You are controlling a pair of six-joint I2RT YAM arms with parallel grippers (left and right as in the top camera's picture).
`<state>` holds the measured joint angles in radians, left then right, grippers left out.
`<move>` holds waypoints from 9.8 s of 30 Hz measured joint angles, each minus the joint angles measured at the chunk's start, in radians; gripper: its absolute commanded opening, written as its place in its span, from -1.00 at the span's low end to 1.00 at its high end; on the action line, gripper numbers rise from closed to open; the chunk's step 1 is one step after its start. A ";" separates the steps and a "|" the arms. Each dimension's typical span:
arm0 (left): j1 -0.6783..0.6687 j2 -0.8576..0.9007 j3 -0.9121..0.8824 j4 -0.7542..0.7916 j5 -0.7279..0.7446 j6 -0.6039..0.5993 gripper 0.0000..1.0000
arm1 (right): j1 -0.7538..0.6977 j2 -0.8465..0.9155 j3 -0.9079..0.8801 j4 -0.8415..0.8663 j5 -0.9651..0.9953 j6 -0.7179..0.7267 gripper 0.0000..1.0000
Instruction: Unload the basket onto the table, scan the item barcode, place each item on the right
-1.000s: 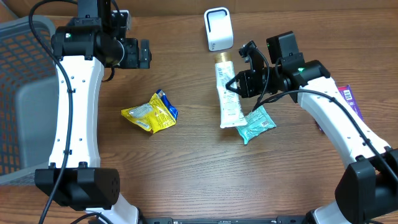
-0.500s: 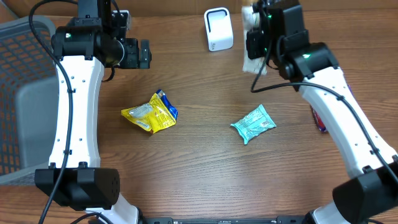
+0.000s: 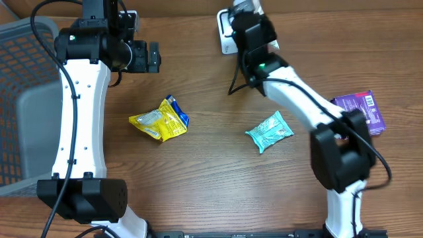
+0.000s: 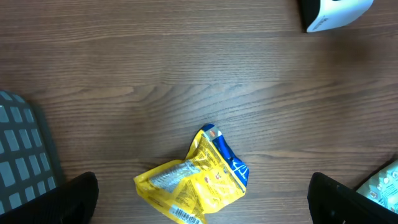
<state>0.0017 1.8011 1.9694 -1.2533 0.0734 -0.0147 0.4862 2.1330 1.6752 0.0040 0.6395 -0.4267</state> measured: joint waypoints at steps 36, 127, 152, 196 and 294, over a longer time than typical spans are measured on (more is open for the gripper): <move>0.000 0.000 0.000 0.000 0.000 0.000 0.99 | -0.031 0.200 0.000 0.341 -0.156 -0.648 -0.93; 0.000 0.000 0.000 0.000 0.000 0.000 0.99 | -0.859 -0.305 -0.504 -0.329 -0.807 1.094 -0.39; 0.000 0.000 0.000 0.000 0.000 0.000 0.99 | -0.558 -0.590 -0.414 -0.961 -1.107 0.853 0.09; 0.000 0.000 0.000 0.000 0.000 0.000 0.99 | -0.327 -0.282 -0.599 -0.569 -1.028 0.894 -0.39; 0.000 0.000 0.000 0.000 0.000 0.000 0.99 | -0.243 -0.523 -0.821 -0.660 -0.990 1.007 0.30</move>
<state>0.0017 1.8011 1.9694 -1.2533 0.0734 -0.0147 0.2428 1.6104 0.8543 -0.6559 -0.3500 0.5804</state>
